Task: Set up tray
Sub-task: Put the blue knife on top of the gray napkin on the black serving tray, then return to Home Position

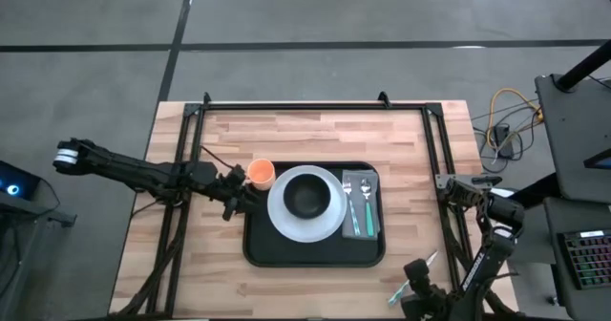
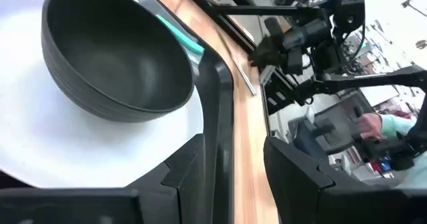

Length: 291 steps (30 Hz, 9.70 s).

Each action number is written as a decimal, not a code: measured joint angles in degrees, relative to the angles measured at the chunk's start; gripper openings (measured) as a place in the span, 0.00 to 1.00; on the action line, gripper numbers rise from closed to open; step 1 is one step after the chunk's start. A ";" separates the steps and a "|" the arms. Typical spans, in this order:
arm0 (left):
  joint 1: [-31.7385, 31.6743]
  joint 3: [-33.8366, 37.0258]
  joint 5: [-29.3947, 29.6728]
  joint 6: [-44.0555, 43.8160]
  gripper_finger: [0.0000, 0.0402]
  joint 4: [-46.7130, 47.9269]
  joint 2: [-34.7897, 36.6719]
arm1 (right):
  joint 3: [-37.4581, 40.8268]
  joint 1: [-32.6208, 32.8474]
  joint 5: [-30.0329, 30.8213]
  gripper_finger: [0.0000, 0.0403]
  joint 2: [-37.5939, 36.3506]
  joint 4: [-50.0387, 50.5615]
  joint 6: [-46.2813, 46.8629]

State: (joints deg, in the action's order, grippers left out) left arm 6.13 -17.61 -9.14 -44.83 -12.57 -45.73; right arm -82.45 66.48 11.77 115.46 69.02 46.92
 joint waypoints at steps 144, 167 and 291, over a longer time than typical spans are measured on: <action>5.86 -17.70 -8.64 21.75 0.33 5.15 -10.10 | 13.33 -9.01 1.06 0.34 -11.13 -7.73 53.15; 5.86 -17.56 -10.50 21.61 0.33 5.79 -10.06 | 21.68 -7.98 1.14 0.34 -10.38 -17.96 71.49; 10.32 -18.91 3.88 21.62 0.33 7.55 -7.13 | 3.94 -43.66 22.66 0.20 -6.48 2.68 54.62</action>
State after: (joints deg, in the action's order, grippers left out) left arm 16.45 -36.52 -5.26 -23.21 -5.03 -52.87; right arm -78.51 22.82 34.43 108.98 71.70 101.54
